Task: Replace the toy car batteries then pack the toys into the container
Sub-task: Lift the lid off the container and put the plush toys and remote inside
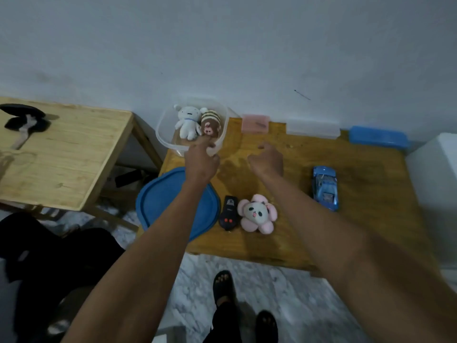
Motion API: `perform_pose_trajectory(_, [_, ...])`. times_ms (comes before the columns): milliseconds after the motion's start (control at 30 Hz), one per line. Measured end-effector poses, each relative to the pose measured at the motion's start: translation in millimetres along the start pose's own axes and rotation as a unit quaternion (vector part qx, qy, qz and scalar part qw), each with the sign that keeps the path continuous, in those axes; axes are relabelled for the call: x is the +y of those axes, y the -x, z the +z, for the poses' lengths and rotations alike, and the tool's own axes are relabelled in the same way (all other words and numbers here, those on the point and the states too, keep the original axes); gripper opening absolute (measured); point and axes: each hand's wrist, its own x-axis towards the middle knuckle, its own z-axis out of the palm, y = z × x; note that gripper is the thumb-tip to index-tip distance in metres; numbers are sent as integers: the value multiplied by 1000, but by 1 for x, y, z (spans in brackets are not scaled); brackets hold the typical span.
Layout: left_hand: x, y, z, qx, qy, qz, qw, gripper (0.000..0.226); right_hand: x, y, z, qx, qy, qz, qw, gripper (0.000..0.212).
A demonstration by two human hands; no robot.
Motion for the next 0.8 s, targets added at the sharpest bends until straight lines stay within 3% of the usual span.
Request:
perform_pose_trajectory(100, [-4, 42, 24, -60, -29, -55, 996, 37, 46, 24, -8, -53, 31, 29, 998, 44])
perform_pose_trajectory(233, [-13, 85, 48, -96, -62, -70, 991, 41, 87, 50, -2, -89, 48, 61, 993, 50])
perform_pose_trajectory(467, [-23, 116, 70, -142, -115, -87, 979, 52, 114, 65, 13, -119, 106, 36, 987, 63])
perform_pose_trajectory(700, [-16, 123, 75, -118, -54, -93, 987, 53, 121, 63, 11, -96, -10, 41, 994, 73])
perform_pose_trajectory(800, [-3, 119, 68, -93, -16, -69, 993, 50, 114, 59, 4, -94, -58, 40, 993, 94])
